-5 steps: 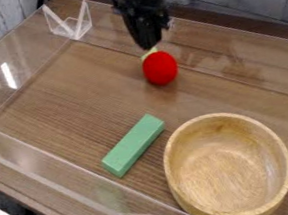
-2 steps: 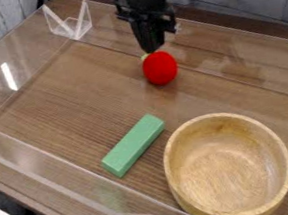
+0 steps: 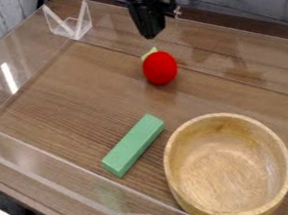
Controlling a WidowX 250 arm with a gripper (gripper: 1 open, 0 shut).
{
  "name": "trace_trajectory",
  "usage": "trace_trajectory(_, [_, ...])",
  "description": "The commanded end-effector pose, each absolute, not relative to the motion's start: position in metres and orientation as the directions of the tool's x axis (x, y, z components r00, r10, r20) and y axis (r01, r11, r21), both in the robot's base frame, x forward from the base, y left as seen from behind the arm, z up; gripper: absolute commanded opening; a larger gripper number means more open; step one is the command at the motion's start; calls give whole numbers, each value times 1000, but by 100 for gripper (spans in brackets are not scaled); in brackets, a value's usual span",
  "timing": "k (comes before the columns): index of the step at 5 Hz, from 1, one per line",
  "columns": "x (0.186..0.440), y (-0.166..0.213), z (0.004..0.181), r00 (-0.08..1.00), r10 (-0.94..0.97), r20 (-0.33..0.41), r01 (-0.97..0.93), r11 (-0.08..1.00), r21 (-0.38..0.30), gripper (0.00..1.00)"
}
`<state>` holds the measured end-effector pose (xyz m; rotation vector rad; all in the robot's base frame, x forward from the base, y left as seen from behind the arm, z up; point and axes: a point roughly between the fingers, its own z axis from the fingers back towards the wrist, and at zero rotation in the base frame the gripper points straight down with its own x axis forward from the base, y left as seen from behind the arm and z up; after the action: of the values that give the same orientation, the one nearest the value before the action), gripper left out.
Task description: Move the red fruit to the left
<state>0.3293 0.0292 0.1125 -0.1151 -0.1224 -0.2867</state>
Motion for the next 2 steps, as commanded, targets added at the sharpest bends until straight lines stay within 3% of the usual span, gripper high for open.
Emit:
trace_trajectory(1, [328, 23, 119, 927, -335, 168, 351, 934, -73, 100])
trace_trajectory(2, [322, 16, 110, 935, -321, 152, 334, 940, -70, 100])
